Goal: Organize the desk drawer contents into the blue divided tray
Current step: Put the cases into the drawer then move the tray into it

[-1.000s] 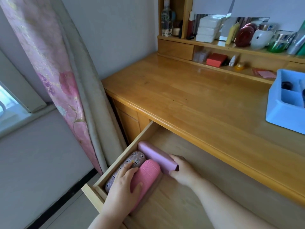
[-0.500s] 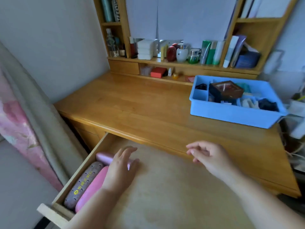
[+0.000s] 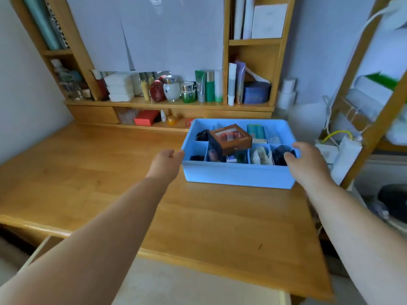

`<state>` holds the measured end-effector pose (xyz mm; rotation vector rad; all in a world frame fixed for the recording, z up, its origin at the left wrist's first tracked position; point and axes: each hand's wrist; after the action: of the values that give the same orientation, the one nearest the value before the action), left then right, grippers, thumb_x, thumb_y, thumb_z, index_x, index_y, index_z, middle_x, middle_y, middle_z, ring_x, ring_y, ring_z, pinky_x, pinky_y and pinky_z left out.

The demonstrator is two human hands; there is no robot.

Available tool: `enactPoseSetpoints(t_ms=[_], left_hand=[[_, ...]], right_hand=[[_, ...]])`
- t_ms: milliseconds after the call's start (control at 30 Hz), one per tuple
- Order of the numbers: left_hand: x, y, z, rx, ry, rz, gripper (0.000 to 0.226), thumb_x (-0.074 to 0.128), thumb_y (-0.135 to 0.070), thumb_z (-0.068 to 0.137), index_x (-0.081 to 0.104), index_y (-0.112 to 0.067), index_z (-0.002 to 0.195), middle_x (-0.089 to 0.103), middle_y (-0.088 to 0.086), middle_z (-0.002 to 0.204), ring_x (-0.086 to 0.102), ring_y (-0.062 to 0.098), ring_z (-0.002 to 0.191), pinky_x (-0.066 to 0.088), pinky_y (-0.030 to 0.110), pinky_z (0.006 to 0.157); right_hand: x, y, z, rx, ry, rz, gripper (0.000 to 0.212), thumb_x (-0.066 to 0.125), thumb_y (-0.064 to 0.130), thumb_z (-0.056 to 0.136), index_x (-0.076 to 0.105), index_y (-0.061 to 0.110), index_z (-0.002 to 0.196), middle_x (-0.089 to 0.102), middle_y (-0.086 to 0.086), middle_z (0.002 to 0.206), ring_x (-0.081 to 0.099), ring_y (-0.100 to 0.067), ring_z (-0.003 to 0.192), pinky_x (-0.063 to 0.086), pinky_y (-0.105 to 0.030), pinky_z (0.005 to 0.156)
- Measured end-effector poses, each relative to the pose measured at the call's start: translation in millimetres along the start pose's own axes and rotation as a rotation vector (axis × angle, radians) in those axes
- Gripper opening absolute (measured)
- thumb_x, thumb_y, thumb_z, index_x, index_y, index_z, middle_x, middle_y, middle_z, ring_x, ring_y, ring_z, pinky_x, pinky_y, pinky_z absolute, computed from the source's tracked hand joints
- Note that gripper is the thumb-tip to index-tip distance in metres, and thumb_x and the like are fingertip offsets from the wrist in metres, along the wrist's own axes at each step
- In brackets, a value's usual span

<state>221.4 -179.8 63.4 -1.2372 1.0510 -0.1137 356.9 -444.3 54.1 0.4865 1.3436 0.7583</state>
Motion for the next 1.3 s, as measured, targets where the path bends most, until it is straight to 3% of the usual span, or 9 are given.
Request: enactPoseSetpoints(t_ms=[100, 267, 567, 767, 833, 900, 1000, 1167, 1300], left_hand=[[15.5, -2.9, 25.3, -0.021, 0.012, -0.022, 0.019, 0.046, -0.035, 0.094, 0.059, -0.025, 0.085, 0.063, 0.004, 0.084, 0.059, 0.022, 0.075, 0.053, 0.037, 0.077], [24.1, 2.4, 34.2, -0.053, 0.02, -0.044, 0.031, 0.041, -0.005, 0.082, 0.059, -0.028, 0.072, 0.062, 0.012, 0.086, 0.056, 0.027, 0.076, 0.053, 0.048, 0.084], [-29.7, 53.4, -43.9, -0.029, 0.075, -0.031, 0.03, 0.037, -0.005, 0.078, 0.063, -0.002, 0.093, 0.052, 0.02, 0.076, 0.047, 0.023, 0.071, 0.04, 0.037, 0.065], [-68.0, 79.2, -98.3, -0.052, 0.066, -0.009, 0.029, 0.039, -0.003, 0.081, 0.064, -0.01, 0.093, 0.059, 0.021, 0.083, 0.054, 0.026, 0.077, 0.045, 0.038, 0.07], [-72.5, 74.1, -108.8, 0.014, 0.031, 0.178, 0.031, 0.047, -0.012, 0.088, 0.057, -0.014, 0.118, 0.061, 0.012, 0.103, 0.056, 0.028, 0.091, 0.044, 0.034, 0.074], [-71.1, 57.4, -114.0, 0.233, -0.069, 0.407, 0.063, 0.058, -0.035, 0.089, 0.031, -0.016, 0.143, 0.044, 0.006, 0.138, 0.043, 0.023, 0.125, 0.04, 0.035, 0.096], [-52.8, 14.1, -104.7, 0.516, 0.042, 0.533, 0.097, 0.069, -0.055, 0.075, 0.016, -0.022, 0.149, 0.025, 0.0, 0.153, 0.024, 0.019, 0.14, 0.024, 0.037, 0.112], [-13.3, -28.1, -63.5, 0.339, 0.385, 0.679, 0.107, 0.077, -0.053, 0.065, 0.015, -0.024, 0.148, 0.036, 0.004, 0.145, 0.037, 0.027, 0.13, 0.038, 0.046, 0.105], [-10.8, -30.9, -63.7, 0.366, 0.373, 0.595, 0.102, 0.082, -0.047, 0.061, 0.026, -0.023, 0.143, 0.048, -0.001, 0.129, 0.052, 0.019, 0.109, 0.05, 0.036, 0.09]], right_hand=[[10.7, -11.2, 25.0, 0.127, 0.031, 0.026, 0.036, 0.041, 0.02, 0.095, 0.049, 0.012, 0.129, 0.059, -0.012, 0.108, 0.055, -0.028, 0.082, 0.039, -0.031, 0.06], [14.1, -23.7, 29.4, 0.126, -0.045, 0.097, 0.03, 0.034, 0.005, 0.091, 0.061, 0.011, 0.104, 0.059, -0.012, 0.086, 0.056, -0.029, 0.074, 0.042, -0.032, 0.056], [0.4, -9.8, -67.9, 0.122, 0.045, 0.1, 0.044, 0.032, 0.018, 0.101, 0.038, 0.02, 0.144, 0.049, -0.009, 0.139, 0.054, -0.029, 0.115, 0.05, -0.04, 0.086], [-7.4, -3.7, -131.8, 0.074, 0.103, 0.091, 0.043, 0.033, 0.021, 0.101, 0.037, 0.021, 0.144, 0.05, -0.007, 0.139, 0.053, -0.026, 0.118, 0.05, -0.038, 0.089], [-8.0, -2.8, -138.7, 0.085, 0.114, 0.152, 0.043, 0.034, 0.021, 0.101, 0.037, 0.022, 0.144, 0.048, -0.004, 0.14, 0.051, -0.022, 0.117, 0.044, -0.03, 0.083], [-6.9, -4.0, -140.1, 0.116, 0.118, 0.264, 0.04, 0.035, 0.022, 0.101, 0.041, 0.026, 0.141, 0.051, -0.001, 0.135, 0.053, -0.015, 0.104, 0.042, -0.026, 0.074], [-1.4, -9.4, -140.6, 0.131, 0.096, 0.366, 0.037, 0.036, 0.025, 0.1, 0.044, 0.031, 0.135, 0.053, 0.005, 0.125, 0.052, -0.007, 0.092, 0.042, -0.026, 0.067], [8.8, -20.7, -135.7, 0.096, 0.079, 0.328, 0.035, 0.035, 0.029, 0.1, 0.041, 0.033, 0.135, 0.048, 0.017, 0.106, 0.049, 0.003, 0.08, 0.037, -0.019, 0.059], [10.4, -21.1, -134.9, 0.123, 0.097, 0.36, 0.034, 0.034, 0.03, 0.101, 0.04, 0.037, 0.134, 0.046, 0.023, 0.096, 0.049, 0.005, 0.079, 0.036, -0.017, 0.055]])
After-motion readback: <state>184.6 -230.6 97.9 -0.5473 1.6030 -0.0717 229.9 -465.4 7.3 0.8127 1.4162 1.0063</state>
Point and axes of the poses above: each hand's wrist, its own z-axis towards the middle knuckle, its own x-axis out of the palm, y = z × x
